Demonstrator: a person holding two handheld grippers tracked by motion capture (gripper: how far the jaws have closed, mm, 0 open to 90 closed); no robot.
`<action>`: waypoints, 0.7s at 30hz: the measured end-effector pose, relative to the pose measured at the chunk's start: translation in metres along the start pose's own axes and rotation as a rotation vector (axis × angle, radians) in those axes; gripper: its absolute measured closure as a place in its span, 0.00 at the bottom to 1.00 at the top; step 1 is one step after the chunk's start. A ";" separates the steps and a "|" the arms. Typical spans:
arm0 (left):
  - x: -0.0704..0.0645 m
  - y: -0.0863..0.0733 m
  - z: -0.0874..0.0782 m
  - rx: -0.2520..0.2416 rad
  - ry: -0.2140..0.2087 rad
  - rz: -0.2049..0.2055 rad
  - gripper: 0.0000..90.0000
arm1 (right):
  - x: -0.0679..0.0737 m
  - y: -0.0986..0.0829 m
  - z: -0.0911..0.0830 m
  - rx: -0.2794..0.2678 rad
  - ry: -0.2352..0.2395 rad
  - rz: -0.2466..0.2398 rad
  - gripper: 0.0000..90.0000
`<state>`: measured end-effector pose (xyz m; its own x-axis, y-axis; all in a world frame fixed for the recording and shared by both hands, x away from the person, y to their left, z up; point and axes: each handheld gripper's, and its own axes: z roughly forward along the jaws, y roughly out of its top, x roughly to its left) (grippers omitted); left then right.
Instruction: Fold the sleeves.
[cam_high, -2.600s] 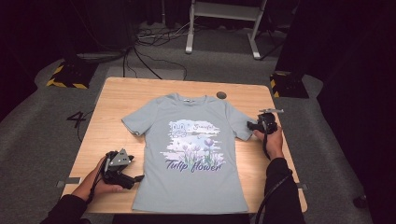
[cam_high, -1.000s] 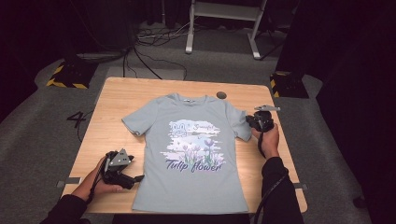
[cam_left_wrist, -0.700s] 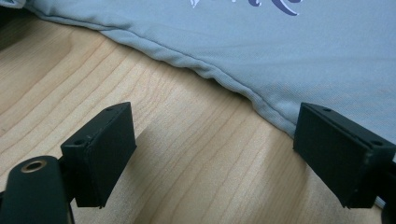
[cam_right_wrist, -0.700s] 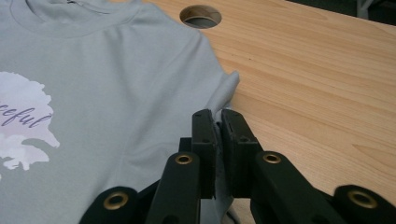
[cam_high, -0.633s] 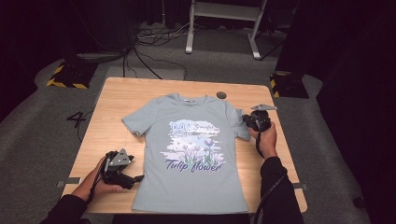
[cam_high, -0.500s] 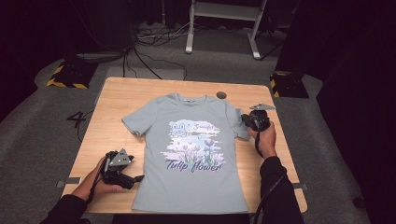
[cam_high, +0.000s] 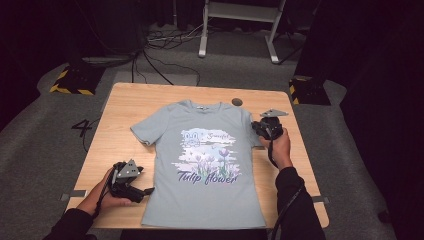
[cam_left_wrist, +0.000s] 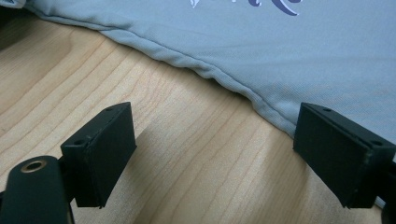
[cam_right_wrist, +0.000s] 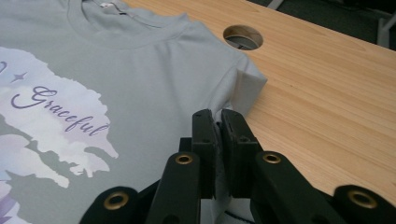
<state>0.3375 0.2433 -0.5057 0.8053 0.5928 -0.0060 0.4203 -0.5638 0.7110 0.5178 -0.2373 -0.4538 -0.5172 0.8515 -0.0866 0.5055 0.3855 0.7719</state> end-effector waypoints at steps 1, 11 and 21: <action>0.000 0.000 0.000 0.000 0.000 0.000 0.14 | 0.001 0.001 0.000 0.000 0.001 -0.004 0.94; 0.000 0.000 0.000 0.000 0.000 0.000 0.14 | 0.018 0.008 0.001 -0.003 0.047 -0.040 0.94; 0.000 0.000 0.000 0.000 0.000 0.000 0.14 | 0.033 0.016 0.002 -0.006 0.072 -0.077 0.94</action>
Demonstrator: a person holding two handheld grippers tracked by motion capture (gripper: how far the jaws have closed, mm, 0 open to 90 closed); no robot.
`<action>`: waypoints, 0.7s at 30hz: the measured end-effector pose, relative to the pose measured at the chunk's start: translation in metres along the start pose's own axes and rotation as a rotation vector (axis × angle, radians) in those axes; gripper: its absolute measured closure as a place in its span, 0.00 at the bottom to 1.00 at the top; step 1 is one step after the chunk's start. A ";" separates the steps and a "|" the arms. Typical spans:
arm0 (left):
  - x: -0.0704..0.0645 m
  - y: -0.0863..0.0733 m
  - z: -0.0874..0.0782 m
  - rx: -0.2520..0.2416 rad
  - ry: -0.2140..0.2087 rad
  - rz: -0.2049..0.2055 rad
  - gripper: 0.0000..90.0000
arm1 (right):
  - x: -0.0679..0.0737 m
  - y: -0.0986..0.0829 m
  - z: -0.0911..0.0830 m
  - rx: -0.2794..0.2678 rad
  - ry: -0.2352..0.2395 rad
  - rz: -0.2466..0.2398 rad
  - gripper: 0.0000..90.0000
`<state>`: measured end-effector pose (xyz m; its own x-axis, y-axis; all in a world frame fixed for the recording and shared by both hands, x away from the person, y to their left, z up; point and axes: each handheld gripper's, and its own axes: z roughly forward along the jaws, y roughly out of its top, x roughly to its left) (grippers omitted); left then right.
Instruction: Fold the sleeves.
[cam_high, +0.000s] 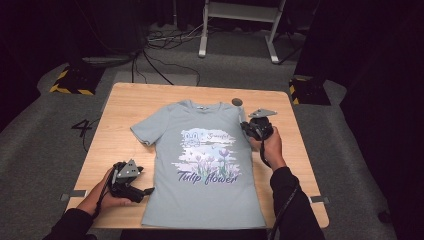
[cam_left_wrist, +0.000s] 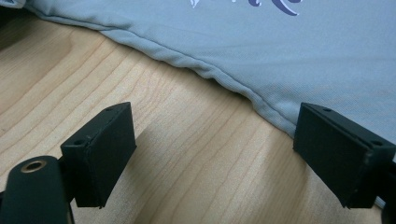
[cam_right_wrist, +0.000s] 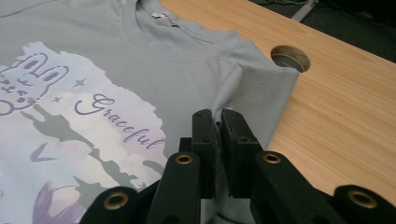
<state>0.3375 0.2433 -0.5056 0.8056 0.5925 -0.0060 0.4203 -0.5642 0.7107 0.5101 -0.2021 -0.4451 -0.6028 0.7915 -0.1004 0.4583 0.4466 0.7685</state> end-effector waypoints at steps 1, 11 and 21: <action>0.000 0.000 0.000 0.000 0.000 0.000 0.14 | 0.001 0.001 0.000 -0.001 -0.001 -0.003 0.94; 0.000 0.000 0.000 0.000 0.000 0.000 0.14 | 0.021 0.012 0.003 -0.004 0.043 -0.052 0.94; 0.000 0.000 0.000 0.000 0.000 0.000 0.14 | 0.038 0.017 0.007 0.009 0.066 -0.094 0.94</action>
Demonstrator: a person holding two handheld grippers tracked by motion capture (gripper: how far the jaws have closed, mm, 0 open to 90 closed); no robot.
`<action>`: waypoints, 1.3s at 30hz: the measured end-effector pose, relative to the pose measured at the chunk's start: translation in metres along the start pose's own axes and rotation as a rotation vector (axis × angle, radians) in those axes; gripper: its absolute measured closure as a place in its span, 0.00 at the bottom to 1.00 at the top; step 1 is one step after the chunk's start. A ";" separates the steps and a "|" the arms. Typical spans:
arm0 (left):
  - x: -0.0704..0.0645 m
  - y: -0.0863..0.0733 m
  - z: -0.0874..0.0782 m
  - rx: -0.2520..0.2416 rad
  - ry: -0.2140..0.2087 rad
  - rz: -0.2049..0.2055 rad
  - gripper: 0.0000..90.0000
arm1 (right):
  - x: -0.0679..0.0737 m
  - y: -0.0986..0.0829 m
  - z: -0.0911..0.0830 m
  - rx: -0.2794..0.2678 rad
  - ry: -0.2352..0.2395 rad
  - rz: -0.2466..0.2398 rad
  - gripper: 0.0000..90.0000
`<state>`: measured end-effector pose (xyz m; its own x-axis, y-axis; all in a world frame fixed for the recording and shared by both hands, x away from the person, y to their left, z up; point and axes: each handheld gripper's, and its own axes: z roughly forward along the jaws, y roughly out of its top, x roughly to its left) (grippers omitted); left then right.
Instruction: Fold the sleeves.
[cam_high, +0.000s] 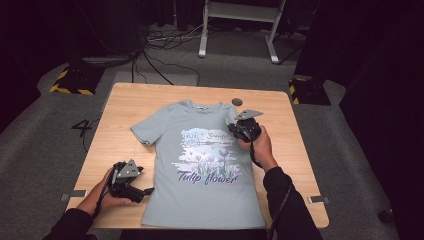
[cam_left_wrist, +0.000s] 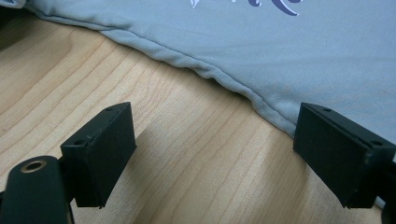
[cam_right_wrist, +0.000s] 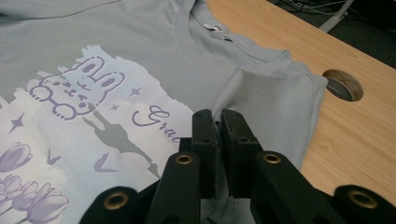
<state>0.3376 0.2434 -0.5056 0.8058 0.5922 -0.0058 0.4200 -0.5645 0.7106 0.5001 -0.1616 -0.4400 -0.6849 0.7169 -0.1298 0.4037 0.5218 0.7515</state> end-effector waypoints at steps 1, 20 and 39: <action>0.000 0.000 0.000 0.000 0.000 0.000 0.14 | 0.001 0.001 0.001 -0.002 0.002 0.004 0.94; 0.000 0.000 0.000 0.000 0.000 0.000 0.14 | 0.027 0.011 0.018 0.040 0.045 -0.062 0.94; 0.000 0.000 0.000 0.000 0.000 0.000 0.14 | 0.048 0.006 0.033 0.078 0.114 -0.093 0.92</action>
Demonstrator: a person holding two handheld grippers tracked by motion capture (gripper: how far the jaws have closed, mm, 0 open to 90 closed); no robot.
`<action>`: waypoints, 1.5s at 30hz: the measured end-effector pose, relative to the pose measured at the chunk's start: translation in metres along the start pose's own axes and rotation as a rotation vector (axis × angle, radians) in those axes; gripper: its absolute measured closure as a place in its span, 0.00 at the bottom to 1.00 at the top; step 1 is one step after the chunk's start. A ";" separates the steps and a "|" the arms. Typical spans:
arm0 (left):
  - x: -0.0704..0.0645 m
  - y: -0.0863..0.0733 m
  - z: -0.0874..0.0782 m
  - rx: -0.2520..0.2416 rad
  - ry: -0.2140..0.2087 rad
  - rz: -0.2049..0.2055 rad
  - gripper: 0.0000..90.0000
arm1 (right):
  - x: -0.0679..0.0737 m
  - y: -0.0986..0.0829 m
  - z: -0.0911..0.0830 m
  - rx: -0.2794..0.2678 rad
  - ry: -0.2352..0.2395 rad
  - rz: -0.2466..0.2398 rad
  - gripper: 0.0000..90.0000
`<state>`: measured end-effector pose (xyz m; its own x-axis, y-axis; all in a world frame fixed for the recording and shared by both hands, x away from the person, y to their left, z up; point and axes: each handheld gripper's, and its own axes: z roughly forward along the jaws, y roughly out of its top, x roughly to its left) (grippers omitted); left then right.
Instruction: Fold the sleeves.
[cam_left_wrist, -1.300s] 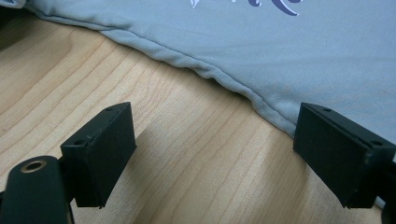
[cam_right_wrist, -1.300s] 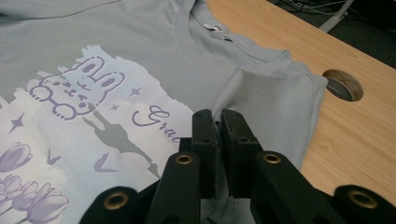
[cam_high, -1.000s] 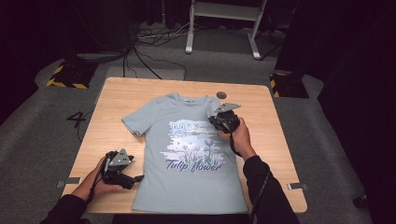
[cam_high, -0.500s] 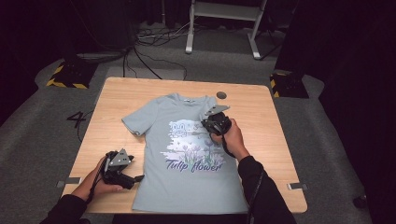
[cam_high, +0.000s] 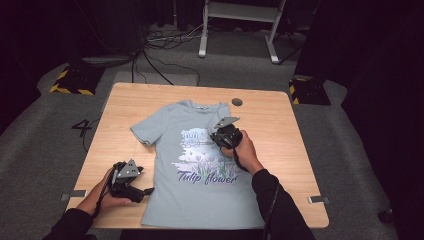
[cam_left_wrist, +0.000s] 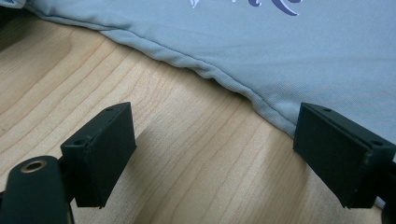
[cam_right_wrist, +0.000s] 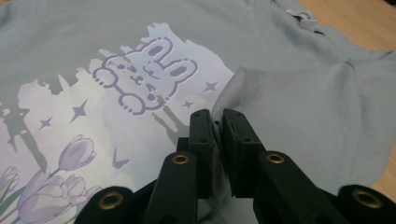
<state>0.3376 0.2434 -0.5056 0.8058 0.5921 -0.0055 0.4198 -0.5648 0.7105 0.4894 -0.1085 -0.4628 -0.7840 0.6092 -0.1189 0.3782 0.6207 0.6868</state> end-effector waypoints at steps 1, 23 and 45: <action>0.000 0.000 0.000 0.000 0.000 -0.001 0.14 | 0.000 -0.001 0.001 -0.001 0.009 -0.004 0.92; 0.000 0.000 0.000 0.000 0.000 -0.001 0.14 | 0.015 -0.010 0.003 0.026 0.098 -0.019 0.75; 0.000 0.000 0.000 0.000 0.000 -0.001 0.14 | 0.009 -0.029 -0.003 0.062 0.062 0.001 0.42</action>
<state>0.3375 0.2433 -0.5056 0.8055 0.5925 -0.0058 0.4202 -0.5642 0.7107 0.4693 -0.1227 -0.4816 -0.8119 0.5793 -0.0725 0.4071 0.6507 0.6410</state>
